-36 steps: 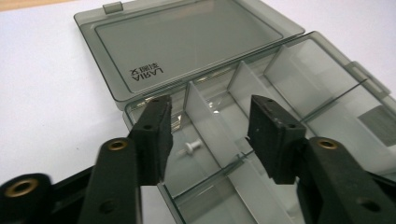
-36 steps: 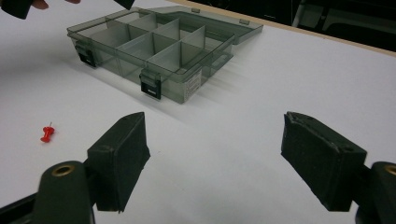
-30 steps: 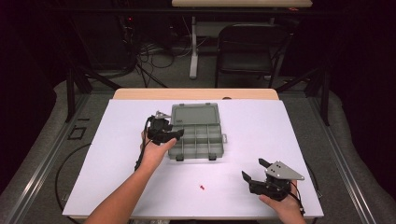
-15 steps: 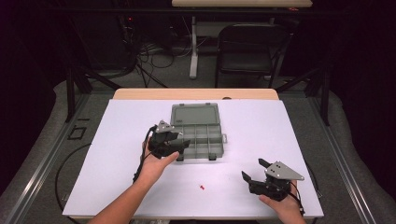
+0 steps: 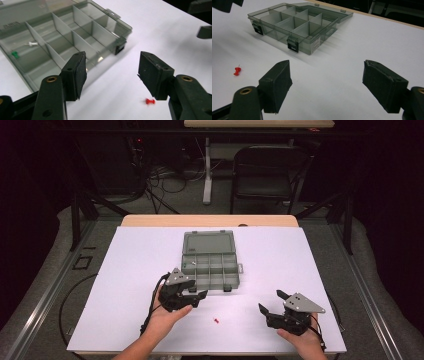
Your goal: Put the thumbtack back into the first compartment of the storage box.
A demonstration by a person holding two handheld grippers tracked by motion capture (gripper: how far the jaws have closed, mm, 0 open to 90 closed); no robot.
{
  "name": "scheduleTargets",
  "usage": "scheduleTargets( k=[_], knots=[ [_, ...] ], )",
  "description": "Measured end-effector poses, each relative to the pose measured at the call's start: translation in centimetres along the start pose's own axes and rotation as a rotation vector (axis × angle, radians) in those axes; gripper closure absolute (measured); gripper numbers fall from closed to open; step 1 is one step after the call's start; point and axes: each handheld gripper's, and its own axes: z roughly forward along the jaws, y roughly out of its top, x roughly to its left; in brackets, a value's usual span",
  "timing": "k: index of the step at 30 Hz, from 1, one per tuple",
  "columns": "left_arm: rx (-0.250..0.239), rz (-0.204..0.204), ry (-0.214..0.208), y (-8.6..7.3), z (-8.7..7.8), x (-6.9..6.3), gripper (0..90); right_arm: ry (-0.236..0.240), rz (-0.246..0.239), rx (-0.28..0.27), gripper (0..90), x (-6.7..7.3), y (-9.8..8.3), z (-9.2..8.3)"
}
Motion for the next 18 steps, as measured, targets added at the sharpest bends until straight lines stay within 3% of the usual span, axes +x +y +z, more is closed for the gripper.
scheduleTargets(
  k=[13,18],
  knots=[
    [0.007,0.019,-0.033,-2.5,-0.2,-2.0,40.5,-0.002,0.002,-0.001,22.1,0.0,0.0,0.0],
    [0.029,0.001,-0.058,-3.4,0.6,-2.6,40.9,-0.003,0.0,-0.002,22.1,0.0,0.0,-0.1]
  ],
)
